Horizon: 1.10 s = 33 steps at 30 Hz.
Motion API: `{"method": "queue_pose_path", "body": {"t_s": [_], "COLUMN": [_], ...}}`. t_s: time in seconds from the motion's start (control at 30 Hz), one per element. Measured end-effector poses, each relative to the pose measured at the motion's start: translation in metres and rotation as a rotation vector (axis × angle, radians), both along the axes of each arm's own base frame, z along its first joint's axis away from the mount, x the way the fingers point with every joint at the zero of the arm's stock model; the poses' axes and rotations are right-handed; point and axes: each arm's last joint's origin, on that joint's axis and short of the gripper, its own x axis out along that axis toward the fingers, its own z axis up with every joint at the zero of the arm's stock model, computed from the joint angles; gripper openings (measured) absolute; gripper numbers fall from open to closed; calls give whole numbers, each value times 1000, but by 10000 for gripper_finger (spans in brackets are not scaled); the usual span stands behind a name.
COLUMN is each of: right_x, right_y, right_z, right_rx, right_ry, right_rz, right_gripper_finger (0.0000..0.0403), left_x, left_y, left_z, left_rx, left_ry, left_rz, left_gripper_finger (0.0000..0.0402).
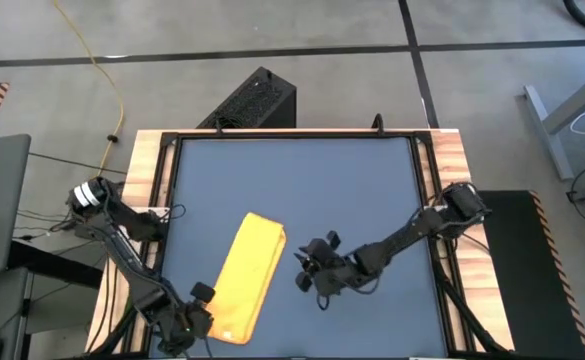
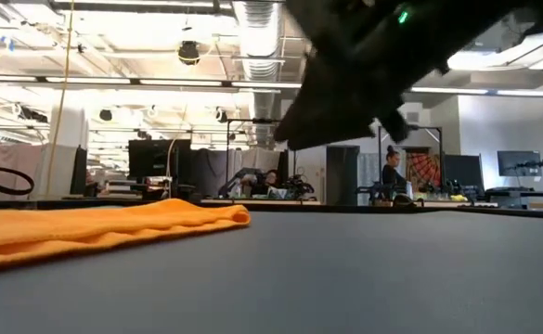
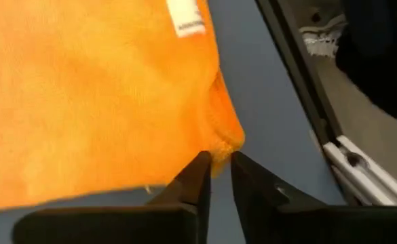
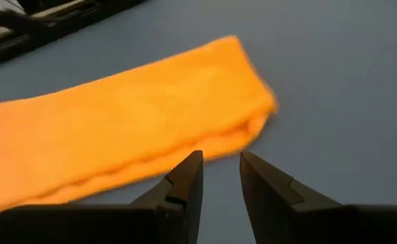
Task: Roll towel
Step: Roll the yellow microfiber cloth on the table
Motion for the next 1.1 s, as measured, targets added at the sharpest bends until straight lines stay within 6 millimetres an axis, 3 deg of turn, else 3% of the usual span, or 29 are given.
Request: {"method": "queue_pose_path", "body": {"t_s": [0.23, 0.4, 0.7, 0.87, 1.1], "right_x": [37, 49, 54, 55, 56], "right_y": [-24, -40, -63, -64, -67], "right_z": [-18, -26, -31, -41, -48], "right_rx": [-133, -141, -82, -127, -189], "right_ry": [122, 165, 232, 281, 292], "right_rz": [48, 37, 97, 139, 82], "right_gripper_finger": [123, 106, 88, 88, 88], "left_x": [-12, -6, 11, 9, 3], "left_y": [9, 5, 19, 27, 34], "left_z": [17, 21, -5, -24, -36], "left_rx": [1, 83, 38, -101, -136], "left_ry": [3, -307, -568, -583, -565], "left_rz": [42, 104, 262, 284, 324], "left_gripper_finger": [101, 100, 73, 61, 31]}}
